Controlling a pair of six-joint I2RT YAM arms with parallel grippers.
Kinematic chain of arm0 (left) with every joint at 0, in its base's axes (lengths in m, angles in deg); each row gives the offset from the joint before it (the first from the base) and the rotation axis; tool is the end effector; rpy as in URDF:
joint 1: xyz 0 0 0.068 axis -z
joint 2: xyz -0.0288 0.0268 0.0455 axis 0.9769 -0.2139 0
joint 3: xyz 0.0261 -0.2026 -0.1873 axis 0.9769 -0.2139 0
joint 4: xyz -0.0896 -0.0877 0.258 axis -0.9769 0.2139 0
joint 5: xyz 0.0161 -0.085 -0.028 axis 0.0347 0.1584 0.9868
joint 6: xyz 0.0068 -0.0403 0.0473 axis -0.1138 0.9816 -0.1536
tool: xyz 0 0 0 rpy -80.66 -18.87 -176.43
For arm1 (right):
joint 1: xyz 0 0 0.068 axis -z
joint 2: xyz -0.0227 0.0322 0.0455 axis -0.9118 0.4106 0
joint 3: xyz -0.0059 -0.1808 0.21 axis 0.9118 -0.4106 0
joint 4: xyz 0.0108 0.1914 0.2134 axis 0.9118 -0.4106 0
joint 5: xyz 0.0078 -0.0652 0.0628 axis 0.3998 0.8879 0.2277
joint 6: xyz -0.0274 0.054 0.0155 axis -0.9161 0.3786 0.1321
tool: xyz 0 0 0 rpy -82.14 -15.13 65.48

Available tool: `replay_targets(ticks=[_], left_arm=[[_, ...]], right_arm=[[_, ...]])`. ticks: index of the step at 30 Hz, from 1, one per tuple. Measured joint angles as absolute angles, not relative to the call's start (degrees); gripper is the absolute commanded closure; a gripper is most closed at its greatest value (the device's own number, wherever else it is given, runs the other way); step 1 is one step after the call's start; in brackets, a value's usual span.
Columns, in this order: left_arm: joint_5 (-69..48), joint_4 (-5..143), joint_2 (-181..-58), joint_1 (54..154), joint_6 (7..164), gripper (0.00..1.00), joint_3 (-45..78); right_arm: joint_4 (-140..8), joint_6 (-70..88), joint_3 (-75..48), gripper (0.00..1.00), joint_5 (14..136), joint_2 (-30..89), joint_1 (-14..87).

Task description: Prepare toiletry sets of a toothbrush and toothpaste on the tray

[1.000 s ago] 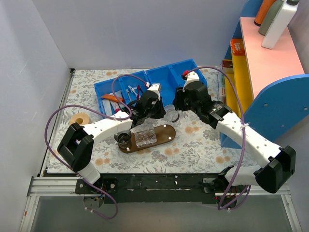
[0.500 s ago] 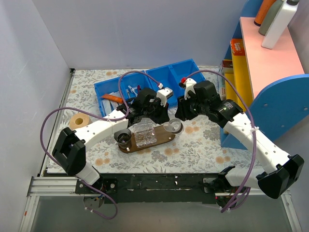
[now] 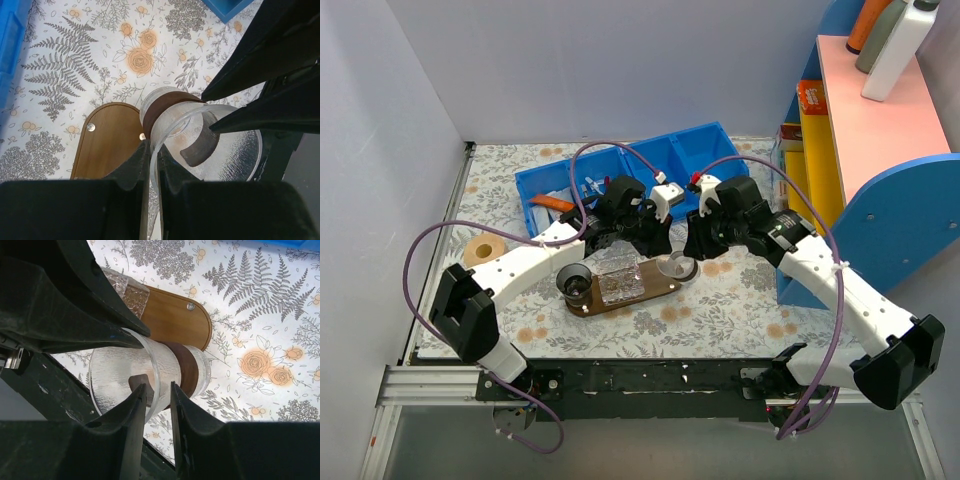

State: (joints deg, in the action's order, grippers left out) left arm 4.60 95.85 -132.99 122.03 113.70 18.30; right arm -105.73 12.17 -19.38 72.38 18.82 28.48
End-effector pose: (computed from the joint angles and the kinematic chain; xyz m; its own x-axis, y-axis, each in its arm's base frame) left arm 0.2603 -0.2812 0.2939 -0.9021 0.0606 -0.4273 0.3673 0.6279 -0.6862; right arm 0.2287 0.1842 0.3443 -0.6351 -0.2645 -0.7257 -0.5967 0.7646 0.2436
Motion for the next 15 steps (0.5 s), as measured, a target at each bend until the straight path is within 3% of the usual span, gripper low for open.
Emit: replay_targets(ticks=[3, 6, 7, 9, 12, 15], left_arm=[[4.8, 96.9, -133.3, 122.0, 113.0, 1.0, 18.6], [5.3, 98.1, -133.9, 122.0, 112.7, 1.0, 18.6], [5.3, 98.5, -134.1, 122.0, 112.7, 1.0, 18.6], [5.2, 98.8, -134.6, 122.0, 112.9, 1.0, 18.6], [4.3, 99.0, -134.9, 122.0, 113.7, 1.0, 18.9], [3.1, 99.3, -135.3, 122.1, 113.9, 0.88, 19.0]], right_arm=[[-104.8, 13.1, -20.7, 0.7, 73.7, 19.0, 27.3], [-103.6, 14.2, -22.1, 0.81, 75.6, 19.1, 25.8], [-103.5, 14.8, -22.5, 0.9, 76.4, 19.1, 25.6], [-103.1, 16.3, -23.3, 0.98, 78.3, 19.3, 25.1], [-102.6, 18.7, -24.2, 0.99, 81.1, 19.5, 24.6], [-100.5, 21.5, -25.8, 0.99, 83.4, 19.2, 24.2]])
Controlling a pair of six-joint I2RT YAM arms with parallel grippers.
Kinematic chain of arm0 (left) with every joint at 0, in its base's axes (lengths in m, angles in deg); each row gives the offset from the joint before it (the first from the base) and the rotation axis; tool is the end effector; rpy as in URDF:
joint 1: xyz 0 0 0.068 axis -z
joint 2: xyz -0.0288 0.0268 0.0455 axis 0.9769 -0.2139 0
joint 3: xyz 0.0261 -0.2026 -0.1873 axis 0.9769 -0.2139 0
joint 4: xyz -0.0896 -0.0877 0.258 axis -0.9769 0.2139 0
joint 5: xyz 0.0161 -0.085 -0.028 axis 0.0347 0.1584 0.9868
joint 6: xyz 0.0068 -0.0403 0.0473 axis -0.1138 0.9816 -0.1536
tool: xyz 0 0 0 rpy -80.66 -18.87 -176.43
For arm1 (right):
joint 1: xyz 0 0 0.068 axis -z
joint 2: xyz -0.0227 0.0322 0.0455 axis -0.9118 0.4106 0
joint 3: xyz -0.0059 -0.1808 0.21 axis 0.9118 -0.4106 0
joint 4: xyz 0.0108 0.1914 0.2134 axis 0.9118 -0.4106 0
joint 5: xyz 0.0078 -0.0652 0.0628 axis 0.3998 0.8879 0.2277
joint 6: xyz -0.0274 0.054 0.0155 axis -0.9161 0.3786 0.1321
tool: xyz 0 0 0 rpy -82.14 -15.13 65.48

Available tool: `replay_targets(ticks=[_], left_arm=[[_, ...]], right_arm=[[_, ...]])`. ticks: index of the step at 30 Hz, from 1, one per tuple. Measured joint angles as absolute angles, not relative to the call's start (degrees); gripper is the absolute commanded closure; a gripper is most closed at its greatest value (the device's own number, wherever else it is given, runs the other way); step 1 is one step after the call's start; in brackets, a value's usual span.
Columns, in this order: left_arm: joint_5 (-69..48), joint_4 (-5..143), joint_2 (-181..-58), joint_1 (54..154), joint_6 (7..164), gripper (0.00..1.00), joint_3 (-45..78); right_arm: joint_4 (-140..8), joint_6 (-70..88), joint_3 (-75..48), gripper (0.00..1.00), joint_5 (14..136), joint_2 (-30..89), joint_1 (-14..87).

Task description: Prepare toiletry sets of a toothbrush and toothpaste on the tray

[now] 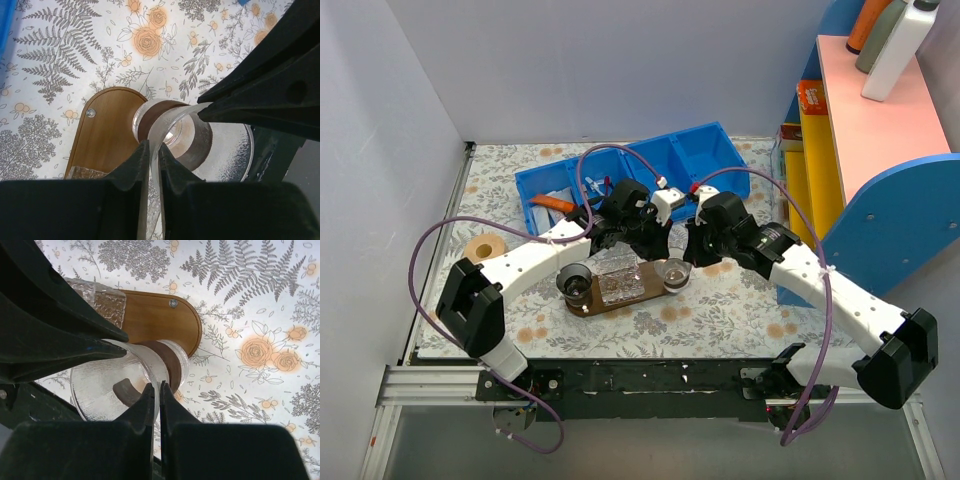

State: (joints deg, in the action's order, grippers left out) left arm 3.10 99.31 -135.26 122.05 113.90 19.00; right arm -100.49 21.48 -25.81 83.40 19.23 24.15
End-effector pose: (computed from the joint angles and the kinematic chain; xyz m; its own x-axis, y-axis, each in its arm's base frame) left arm 0.2635 -0.2830 0.2784 -0.9247 0.0707 -0.3741 0.3178 0.6844 -0.6563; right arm 0.2239 0.1974 0.3091 -0.6927 -0.1689 -0.7012 -0.4468 0.8636 0.2334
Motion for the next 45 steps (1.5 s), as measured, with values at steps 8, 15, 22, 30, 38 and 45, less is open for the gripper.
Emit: replay_targets(ticks=[8, 15, 22, 30, 38, 45], left_arm=[[3.3, 94.3, -135.6, 122.1, 115.2, 0.4, 20.2], [1.8, 90.6, -134.3, 122.0, 115.7, 0.17, 20.0], [-4.6, 85.0, -127.0, 121.9, 117.6, 0.02, 15.4], [-21.8, 77.4, -114.7, 120.5, 120.9, 0.02, 7.5], [-33.9, 73.4, -108.4, 119.8, 121.3, 0.02, 1.2], [-37.3, 72.0, -108.0, 119.1, 121.7, 0.02, -0.6]], right_arm=[[-98.7, 28.1, -33.4, 0.99, 87.5, 16.1, 23.9], [-97.9, 31.6, -34.8, 0.99, 91.3, 13.7, 24.0], [-96.1, 34.2, -35.4, 0.99, 93.3, 10.8, 23.8], [-92.6, 38.7, -36.4, 0.99, 96.2, 11.2, 20.5], [-89.6, 42.7, -36.4, 0.99, 98.7, 13.4, 18.1], [-89.5, 45.4, -36.4, 0.99, 100.3, 17.7, 17.0]])
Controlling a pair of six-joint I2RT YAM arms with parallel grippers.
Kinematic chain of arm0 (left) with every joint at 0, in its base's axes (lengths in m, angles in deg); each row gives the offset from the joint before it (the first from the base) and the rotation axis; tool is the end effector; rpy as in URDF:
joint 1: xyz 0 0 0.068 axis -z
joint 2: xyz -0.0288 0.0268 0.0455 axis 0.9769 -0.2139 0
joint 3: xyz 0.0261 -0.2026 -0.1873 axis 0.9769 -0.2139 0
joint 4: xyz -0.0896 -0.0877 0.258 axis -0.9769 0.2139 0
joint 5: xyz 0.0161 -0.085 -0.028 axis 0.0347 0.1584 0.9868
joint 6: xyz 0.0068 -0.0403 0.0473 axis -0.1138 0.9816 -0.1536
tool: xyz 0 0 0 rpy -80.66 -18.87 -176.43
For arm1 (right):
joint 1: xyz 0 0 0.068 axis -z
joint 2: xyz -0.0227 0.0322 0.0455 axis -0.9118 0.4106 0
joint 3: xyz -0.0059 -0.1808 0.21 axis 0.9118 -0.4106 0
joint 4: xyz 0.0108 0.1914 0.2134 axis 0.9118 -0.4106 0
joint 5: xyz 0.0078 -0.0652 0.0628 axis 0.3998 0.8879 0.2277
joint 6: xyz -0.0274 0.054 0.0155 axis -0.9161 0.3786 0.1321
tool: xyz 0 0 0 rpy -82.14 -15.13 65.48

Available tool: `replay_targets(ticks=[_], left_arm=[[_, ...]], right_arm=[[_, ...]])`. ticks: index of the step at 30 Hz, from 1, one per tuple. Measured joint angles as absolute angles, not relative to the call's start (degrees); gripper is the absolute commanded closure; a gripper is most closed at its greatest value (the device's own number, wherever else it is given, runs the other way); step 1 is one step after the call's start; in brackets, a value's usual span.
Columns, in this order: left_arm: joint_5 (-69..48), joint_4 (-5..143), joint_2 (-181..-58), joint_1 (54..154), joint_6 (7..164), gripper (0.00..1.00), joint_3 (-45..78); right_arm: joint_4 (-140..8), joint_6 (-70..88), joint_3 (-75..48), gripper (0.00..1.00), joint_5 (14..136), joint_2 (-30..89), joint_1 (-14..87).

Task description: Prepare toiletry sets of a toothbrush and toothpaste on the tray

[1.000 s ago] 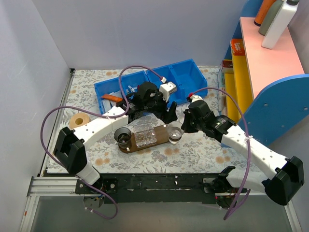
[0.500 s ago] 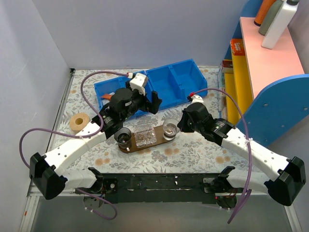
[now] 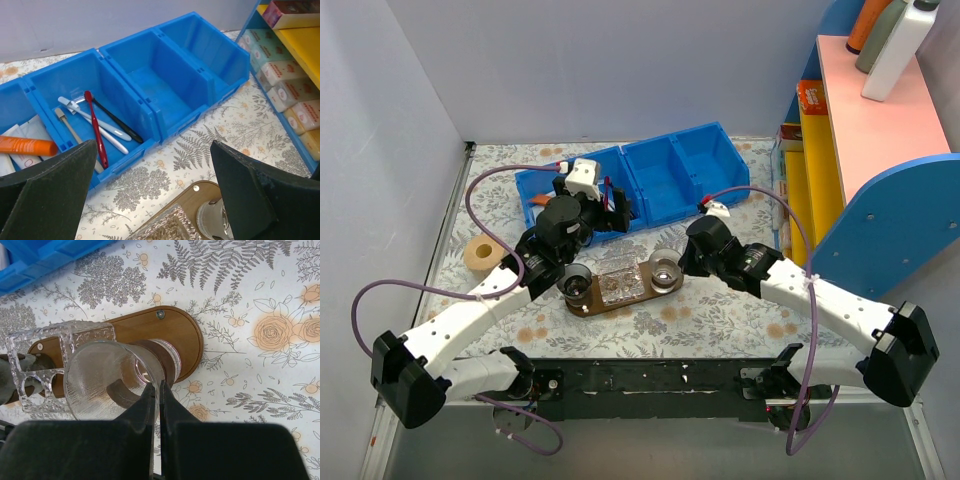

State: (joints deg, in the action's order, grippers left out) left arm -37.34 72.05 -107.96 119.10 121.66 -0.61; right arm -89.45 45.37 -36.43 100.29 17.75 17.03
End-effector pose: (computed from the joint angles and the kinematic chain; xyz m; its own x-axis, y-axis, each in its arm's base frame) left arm 0.2322 -0.1849 0.3509 -0.3771 -0.6028 -0.7031 0.1675 0.7023 -0.6919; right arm 0.2045 0.2105 0.2669 -0.6949 0.1981 -0.6913 -0.1120 0.9198 0.3762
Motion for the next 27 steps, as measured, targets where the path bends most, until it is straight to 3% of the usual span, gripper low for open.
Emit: replay_targets(ticks=[27], left_arm=[[-35.0, 71.8, -106.1, 114.7, 125.4, 0.02, -2.2]], right_arm=[[-91.9, 53.0, -31.3, 0.99, 111.2, 24.9, 9.7]])
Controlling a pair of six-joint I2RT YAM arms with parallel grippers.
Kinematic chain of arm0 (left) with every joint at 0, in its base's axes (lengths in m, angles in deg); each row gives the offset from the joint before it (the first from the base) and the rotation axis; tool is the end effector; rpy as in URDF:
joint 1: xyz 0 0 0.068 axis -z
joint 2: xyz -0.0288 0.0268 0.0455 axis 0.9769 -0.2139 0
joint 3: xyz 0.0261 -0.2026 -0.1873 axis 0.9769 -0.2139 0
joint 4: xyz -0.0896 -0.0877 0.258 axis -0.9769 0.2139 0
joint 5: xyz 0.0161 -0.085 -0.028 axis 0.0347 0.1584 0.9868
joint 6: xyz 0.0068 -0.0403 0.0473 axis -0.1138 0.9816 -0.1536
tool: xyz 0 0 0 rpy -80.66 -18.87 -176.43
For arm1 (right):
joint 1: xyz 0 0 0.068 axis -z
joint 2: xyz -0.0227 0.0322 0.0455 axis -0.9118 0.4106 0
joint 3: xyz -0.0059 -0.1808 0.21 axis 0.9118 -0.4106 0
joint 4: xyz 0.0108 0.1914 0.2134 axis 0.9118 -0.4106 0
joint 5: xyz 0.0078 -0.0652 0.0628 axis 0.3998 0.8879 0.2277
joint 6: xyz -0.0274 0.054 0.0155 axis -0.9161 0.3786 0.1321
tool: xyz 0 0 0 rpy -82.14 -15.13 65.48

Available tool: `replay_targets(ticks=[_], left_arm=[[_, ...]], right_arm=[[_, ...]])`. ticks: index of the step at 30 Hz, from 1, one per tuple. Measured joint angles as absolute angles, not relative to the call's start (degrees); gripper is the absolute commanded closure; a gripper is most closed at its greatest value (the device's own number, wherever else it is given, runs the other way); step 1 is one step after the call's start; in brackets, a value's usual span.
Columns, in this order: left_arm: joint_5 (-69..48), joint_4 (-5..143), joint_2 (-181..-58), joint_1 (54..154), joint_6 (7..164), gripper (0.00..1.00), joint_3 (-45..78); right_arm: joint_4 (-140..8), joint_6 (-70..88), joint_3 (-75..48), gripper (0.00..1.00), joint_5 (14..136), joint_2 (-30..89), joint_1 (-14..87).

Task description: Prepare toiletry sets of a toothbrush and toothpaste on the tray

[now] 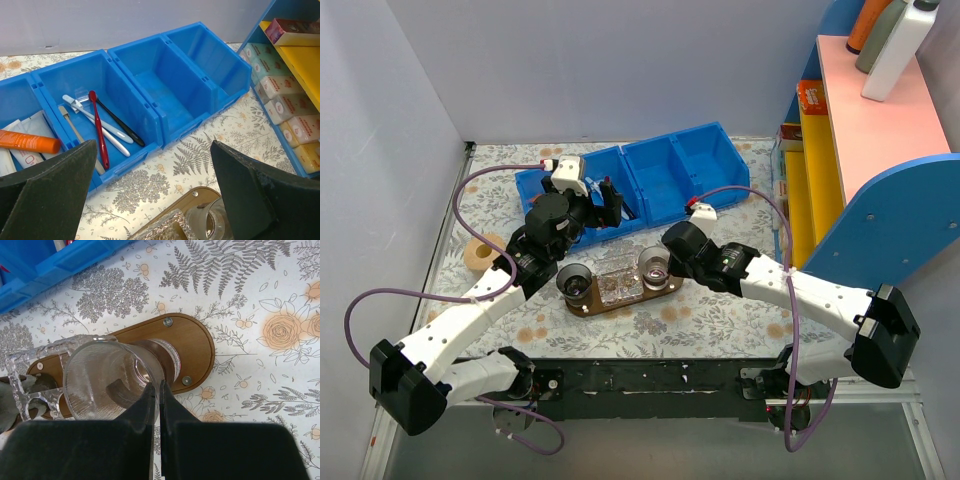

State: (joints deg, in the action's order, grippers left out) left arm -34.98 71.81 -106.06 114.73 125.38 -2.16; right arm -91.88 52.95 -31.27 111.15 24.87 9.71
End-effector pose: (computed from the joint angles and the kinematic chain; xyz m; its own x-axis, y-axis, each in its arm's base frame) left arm 0.2387 -0.1638 0.3496 -0.3613 -0.6682 -0.6503 0.1218 0.6576 -0.7434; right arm 0.1953 0.2487 0.2631 -0.6631 0.2322 -0.7116 -0.0305 0.9415 0.3356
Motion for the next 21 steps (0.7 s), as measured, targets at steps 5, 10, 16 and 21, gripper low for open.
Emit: replay_targets(ticks=[5, 10, 16, 21], left_arm=[[-34.7, 71.8, -106.1, 114.7, 125.4, 0.02, -2.2], [-34.6, 71.8, -106.1, 114.7, 125.4, 0.02, -2.2], [-34.4, 71.8, -106.6, 114.7, 125.4, 0.02, -2.2], [-34.3, 71.8, -106.8, 114.7, 125.6, 0.02, -2.2]], right_arm=[[-91.9, 53.3, -31.4, 0.99, 112.5, 24.9, 9.7], [-91.7, 53.7, -31.6, 0.99, 112.8, 24.9, 9.7], [-90.4, 54.4, -32.5, 0.99, 113.0, 24.8, 9.7], [-89.9, 54.6, -32.7, 0.99, 113.0, 24.6, 9.7]])
